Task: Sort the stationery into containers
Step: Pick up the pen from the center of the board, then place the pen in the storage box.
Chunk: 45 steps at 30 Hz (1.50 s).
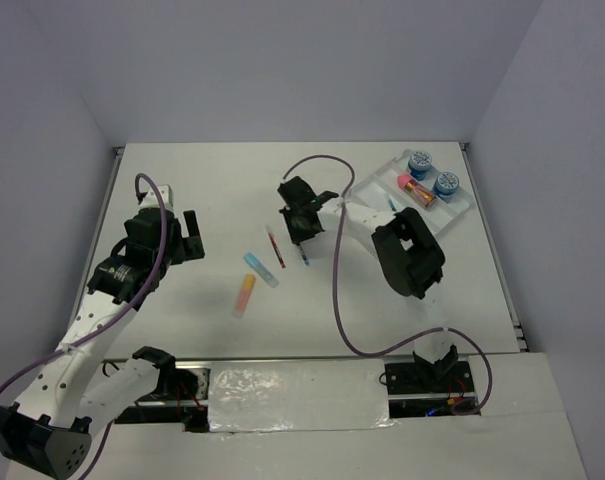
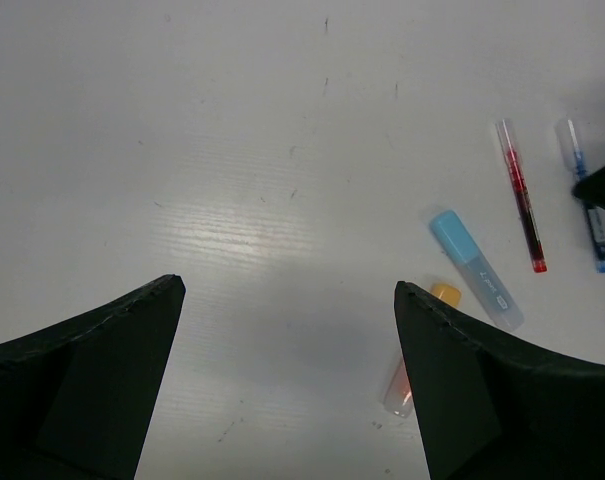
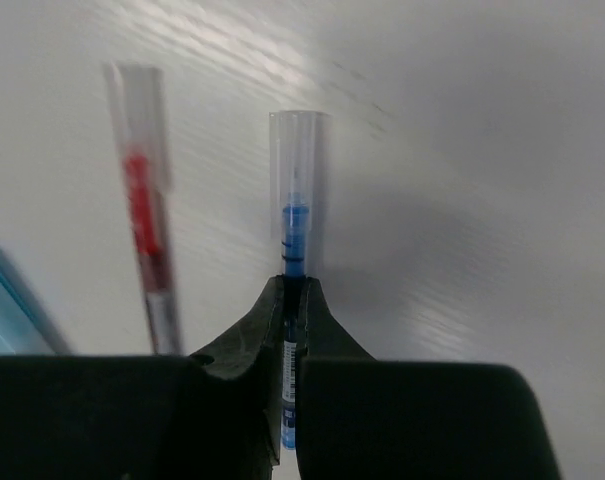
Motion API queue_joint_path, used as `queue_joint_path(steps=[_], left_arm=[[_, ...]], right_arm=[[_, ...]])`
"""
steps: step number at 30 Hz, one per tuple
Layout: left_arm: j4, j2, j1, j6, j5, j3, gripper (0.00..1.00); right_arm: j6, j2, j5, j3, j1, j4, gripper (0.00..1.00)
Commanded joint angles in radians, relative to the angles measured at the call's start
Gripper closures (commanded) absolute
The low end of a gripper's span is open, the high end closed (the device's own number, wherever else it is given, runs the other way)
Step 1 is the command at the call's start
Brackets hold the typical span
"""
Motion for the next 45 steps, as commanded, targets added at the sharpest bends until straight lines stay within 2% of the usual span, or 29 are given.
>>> queue_joint_path(steps=[1,3,7,14,20,22,24,28,29,31,32,35,36,37,39,41,43,44,45], left_arm=[[0.021,-0.023,0.005,0.004,0.011,-0.006,0.01],[0.023,-0.026,0.005,0.008,0.025,-0.005,0.01],[0.032,-0.034,0.005,0.008,0.038,-0.011,0.01],[0.038,-0.013,0.005,0.009,0.063,-0.01,0.01],[0.04,-0.006,0.002,0.011,0.068,-0.01,0.01],[0.038,-0.006,0.002,0.012,0.068,-0.008,0.01],[0.038,-0.008,0.002,0.012,0.064,-0.01,0.01],[0.04,-0.008,0.002,0.012,0.064,-0.01,0.01],[0.038,-0.005,0.002,0.012,0.064,-0.01,0.01],[0.038,-0.002,0.002,0.014,0.066,-0.01,0.01],[0.038,-0.002,0.002,0.014,0.064,-0.01,0.01],[0.038,-0.006,0.002,0.014,0.06,-0.01,0.01],[0.038,-0.005,0.002,0.014,0.058,-0.01,0.01],[0.037,-0.005,0.002,0.014,0.058,-0.01,0.01],[0.034,-0.003,0.002,0.011,0.045,-0.007,0.01],[0.026,-0.005,0.003,0.003,0.017,-0.003,0.01],[0.023,-0.008,0.015,-0.005,0.002,0.0,0.01],[0.018,-0.012,0.022,-0.012,-0.004,0.001,0.01],[0.018,-0.012,0.034,-0.014,-0.012,0.003,0.01]], right_arm=[[-0.209,-0.227,-0.076,-0.101,-0.057,0.061,1.0],[-0.344,-0.281,-0.056,-0.125,-0.095,0.024,1.0],[-0.498,-0.366,-0.03,-0.163,-0.28,-0.048,1.0],[-0.562,-0.351,0.052,-0.153,-0.496,-0.039,1.0],[-0.575,-0.258,0.081,-0.036,-0.562,-0.056,1.0],[-0.594,-0.243,0.084,-0.026,-0.565,-0.054,1.0],[-0.601,-0.232,0.079,-0.025,-0.573,-0.057,0.94],[-0.595,-0.229,0.063,-0.055,-0.573,-0.043,0.77],[-0.596,-0.228,0.052,-0.061,-0.574,-0.042,0.69],[-0.598,-0.228,0.046,-0.059,-0.574,-0.054,0.62],[-0.595,-0.229,0.043,-0.055,-0.573,-0.059,0.56],[-0.569,-0.257,0.015,-0.044,-0.569,-0.071,0.54],[-0.555,-0.275,-0.002,-0.042,-0.562,-0.075,0.5],[-0.546,-0.283,0.001,-0.041,-0.547,-0.08,0.47],[-0.498,-0.304,-0.035,-0.016,-0.517,-0.103,0.46],[-0.449,-0.359,-0.1,-0.061,-0.416,-0.068,0.35],[-0.403,-0.389,-0.109,-0.105,-0.328,0.022,0.31],[-0.344,-0.383,-0.109,-0.116,-0.244,0.038,0.29],[-0.314,-0.366,-0.111,-0.105,-0.209,0.044,0.29]])
